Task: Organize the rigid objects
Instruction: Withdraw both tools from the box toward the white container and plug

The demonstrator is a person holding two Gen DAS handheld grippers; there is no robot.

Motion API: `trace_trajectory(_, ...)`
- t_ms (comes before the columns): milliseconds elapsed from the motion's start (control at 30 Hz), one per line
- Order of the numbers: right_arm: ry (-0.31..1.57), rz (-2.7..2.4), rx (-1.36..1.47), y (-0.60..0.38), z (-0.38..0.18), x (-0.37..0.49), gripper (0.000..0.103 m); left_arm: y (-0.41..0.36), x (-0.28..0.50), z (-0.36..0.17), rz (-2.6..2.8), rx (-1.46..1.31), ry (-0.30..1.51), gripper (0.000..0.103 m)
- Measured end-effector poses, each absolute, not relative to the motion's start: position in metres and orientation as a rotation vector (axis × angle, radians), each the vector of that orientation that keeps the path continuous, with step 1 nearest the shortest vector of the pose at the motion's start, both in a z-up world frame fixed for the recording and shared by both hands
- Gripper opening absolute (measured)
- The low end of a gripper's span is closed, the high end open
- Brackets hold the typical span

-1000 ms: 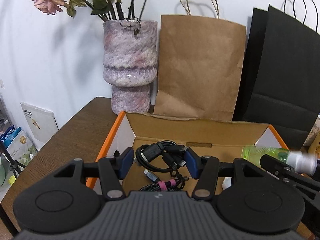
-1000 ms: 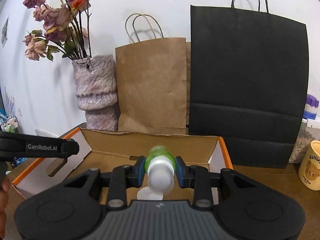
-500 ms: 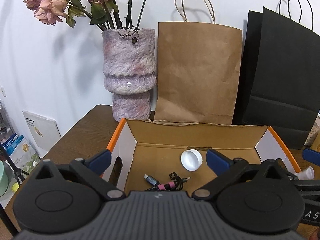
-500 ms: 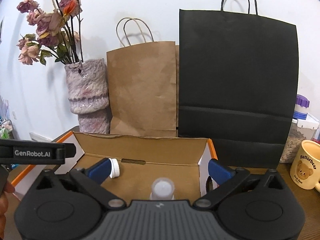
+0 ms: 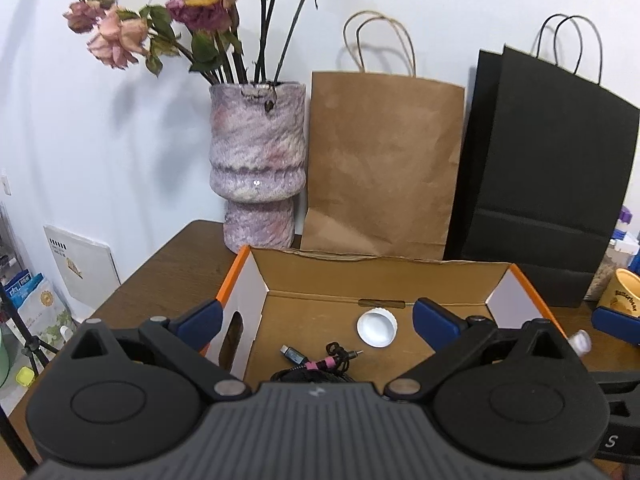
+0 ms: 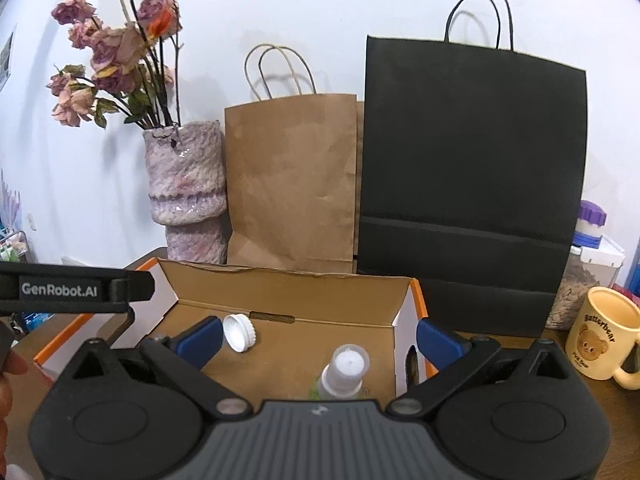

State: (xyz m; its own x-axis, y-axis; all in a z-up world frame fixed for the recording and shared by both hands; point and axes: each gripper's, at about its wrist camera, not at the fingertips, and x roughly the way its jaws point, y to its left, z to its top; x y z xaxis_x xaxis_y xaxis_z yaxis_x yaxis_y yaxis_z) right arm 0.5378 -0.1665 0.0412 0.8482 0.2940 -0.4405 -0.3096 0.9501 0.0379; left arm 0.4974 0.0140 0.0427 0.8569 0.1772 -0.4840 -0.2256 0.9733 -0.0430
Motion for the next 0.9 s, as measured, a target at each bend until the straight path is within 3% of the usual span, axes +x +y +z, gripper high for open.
trace_trajectory(900,0.424,0.340,-0.096,-0.202,0.045,0.391,0.103,0.004,0.358,0.031,0.186,-0.057,0.498,0.103)
